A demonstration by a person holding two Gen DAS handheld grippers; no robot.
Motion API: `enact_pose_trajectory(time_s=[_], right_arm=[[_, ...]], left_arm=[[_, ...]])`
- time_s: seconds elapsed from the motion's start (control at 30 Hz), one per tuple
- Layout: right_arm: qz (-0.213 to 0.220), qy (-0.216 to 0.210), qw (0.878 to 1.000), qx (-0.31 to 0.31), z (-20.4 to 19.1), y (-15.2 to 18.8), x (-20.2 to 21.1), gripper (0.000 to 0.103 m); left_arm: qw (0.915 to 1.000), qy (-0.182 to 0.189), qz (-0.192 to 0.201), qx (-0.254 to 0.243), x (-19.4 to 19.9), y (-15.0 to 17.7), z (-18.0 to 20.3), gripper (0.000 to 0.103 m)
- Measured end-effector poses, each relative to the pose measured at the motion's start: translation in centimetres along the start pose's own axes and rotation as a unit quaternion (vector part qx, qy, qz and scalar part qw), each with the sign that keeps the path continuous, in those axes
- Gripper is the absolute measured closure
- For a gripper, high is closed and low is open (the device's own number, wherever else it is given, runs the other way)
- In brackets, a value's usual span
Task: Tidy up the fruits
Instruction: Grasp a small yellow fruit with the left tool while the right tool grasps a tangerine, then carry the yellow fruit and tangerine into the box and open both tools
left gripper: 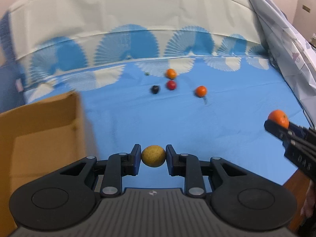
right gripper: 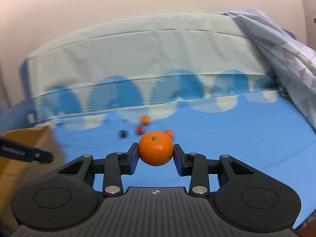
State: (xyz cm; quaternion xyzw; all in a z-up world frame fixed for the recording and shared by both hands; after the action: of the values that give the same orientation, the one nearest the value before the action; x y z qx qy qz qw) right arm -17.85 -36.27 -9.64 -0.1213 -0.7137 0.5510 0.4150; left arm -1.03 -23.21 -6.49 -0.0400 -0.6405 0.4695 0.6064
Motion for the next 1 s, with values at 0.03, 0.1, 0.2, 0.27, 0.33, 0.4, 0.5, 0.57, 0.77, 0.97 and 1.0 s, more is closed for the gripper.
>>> enact_pose_trajectory(time_s=[0.03, 0.1, 0.2, 0.27, 0.33, 0.4, 0.5, 0.57, 0.77, 0.97, 1.0], right_arm=[[-0.003, -0.012, 1.0, 0.005, -1.2, 0.3, 1.3, 0.064], [-0.011, -0.037, 0.999, 0.018, -3.6, 0.8, 3.9, 0.064], [-0.021, -0.078, 0.996, 0.045, -7.4, 2.0, 7.3, 0.064], [-0.024, -0.104, 0.992, 0.061, -9.7, 2.7, 9.7, 0.064], [-0.024, -0.13, 0.989, 0.07, -11.8, 3.5, 11.9, 0.064], [-0.029, -0.147, 0.986, 0.078, -13.6, 3.9, 13.4, 0.064], [-0.044, -0.169, 0.982, 0.075, -15.8, 4.6, 15.4, 0.064], [-0.051, -0.178, 0.98, 0.079, -17.0, 5.2, 16.6, 0.064], [-0.07, -0.187, 0.974, 0.106, -19.1, 6.5, 18.6, 0.064], [-0.069, -0.186, 0.972, 0.125, -20.6, 6.6, 19.3, 0.064], [-0.068, -0.186, 0.972, 0.127, -20.7, 6.6, 19.2, 0.064]], left_arm=[[1.0, -0.005, 0.0, 0.004, 1.3, 0.7, -0.4, 0.073], [0.9998, -0.015, -0.001, 0.015, 4.0, 2.2, -1.3, 0.073], [0.9991, -0.026, -0.003, 0.032, 7.6, 4.6, -2.8, 0.073], [0.9982, -0.039, -0.004, 0.046, 9.9, 6.3, -4.0, 0.073], [0.9971, -0.049, -0.004, 0.058, 11.9, 7.7, -5.0, 0.073], [0.9957, -0.059, -0.001, 0.072, 13.9, 9.0, -6.2, 0.073], [0.9937, -0.075, 0.012, 0.082, 16.7, 10.8, -7.7, 0.073], [0.9923, -0.083, 0.018, 0.09, 18.2, 11.9, -8.5, 0.073], [0.9883, -0.093, 0.033, 0.117, 21.2, 14.8, -10.5, 0.073], [0.9848, -0.093, 0.046, 0.139, 22.3, 15.8, -11.8, 0.073], [0.9844, -0.093, 0.047, 0.142, 22.4, 15.9, -12.0, 0.073]])
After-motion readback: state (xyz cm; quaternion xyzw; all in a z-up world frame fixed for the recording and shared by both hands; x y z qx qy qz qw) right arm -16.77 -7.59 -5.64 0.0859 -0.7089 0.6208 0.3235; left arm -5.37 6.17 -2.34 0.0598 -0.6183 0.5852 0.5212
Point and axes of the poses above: each gripper's, at about its wrist camera, not at the fingertips, and x roughly against the way its jaws point, z to its right, y to its underside, the point moved 4 cm from there along -x, roughly the way its jaws point, and after that the axes turned 15 degrees about y, right-handed, at the moved point
